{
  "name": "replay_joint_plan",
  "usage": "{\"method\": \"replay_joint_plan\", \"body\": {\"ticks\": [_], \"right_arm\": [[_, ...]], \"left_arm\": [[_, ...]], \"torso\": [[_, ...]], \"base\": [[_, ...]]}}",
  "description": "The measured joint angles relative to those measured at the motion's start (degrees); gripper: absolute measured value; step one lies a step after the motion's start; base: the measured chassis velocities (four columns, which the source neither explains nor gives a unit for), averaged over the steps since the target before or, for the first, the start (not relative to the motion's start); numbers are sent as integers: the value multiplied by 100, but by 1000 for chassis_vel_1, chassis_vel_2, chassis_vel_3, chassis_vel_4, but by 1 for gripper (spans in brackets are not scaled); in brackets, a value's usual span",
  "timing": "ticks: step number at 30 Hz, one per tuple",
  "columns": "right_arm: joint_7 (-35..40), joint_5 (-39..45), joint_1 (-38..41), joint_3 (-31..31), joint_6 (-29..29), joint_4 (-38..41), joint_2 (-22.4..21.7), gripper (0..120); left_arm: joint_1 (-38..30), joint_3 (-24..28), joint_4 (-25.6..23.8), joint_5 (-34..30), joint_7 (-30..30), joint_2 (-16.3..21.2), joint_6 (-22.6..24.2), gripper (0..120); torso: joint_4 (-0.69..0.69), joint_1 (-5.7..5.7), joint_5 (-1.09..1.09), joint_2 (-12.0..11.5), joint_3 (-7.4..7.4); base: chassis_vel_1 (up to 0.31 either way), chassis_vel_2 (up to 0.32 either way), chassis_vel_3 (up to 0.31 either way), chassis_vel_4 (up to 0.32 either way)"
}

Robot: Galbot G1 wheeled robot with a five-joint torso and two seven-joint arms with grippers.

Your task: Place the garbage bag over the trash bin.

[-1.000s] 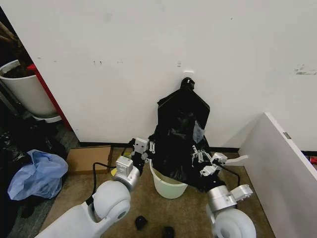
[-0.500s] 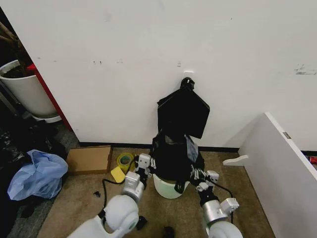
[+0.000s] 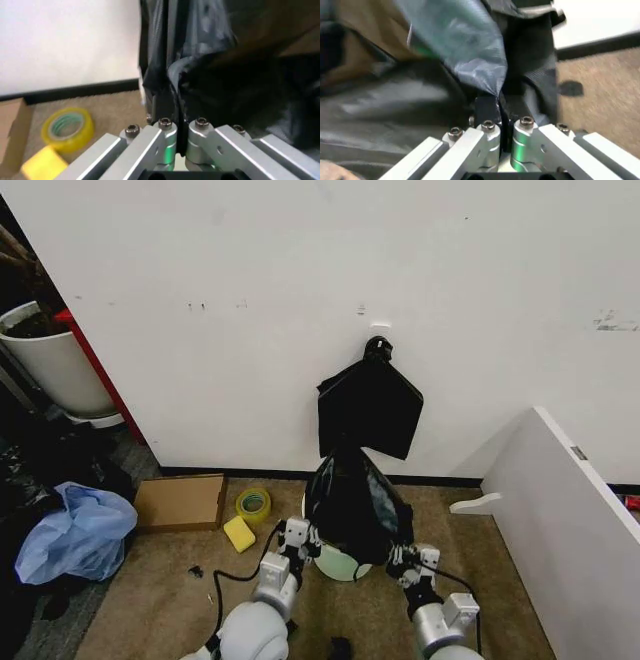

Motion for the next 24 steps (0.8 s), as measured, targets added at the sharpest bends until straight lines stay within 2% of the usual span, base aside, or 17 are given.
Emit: {"method": "replay_joint_plan", "body": {"ticks": [11, 24], "right_arm": [[420, -71, 33, -6, -539, 13, -52, 0], [424, -152, 482, -155, -568, -591, 29, 0]], "left_arm": [[261, -224, -112, -295, -142, 197, 187, 0], [85, -206, 328, -486, -222, 124, 312, 0]], "torso": [[0, 0, -1, 0, 0], [0, 0, 0, 0, 1]], "base": [[0, 0, 0, 0], [0, 0, 0, 0]]}}
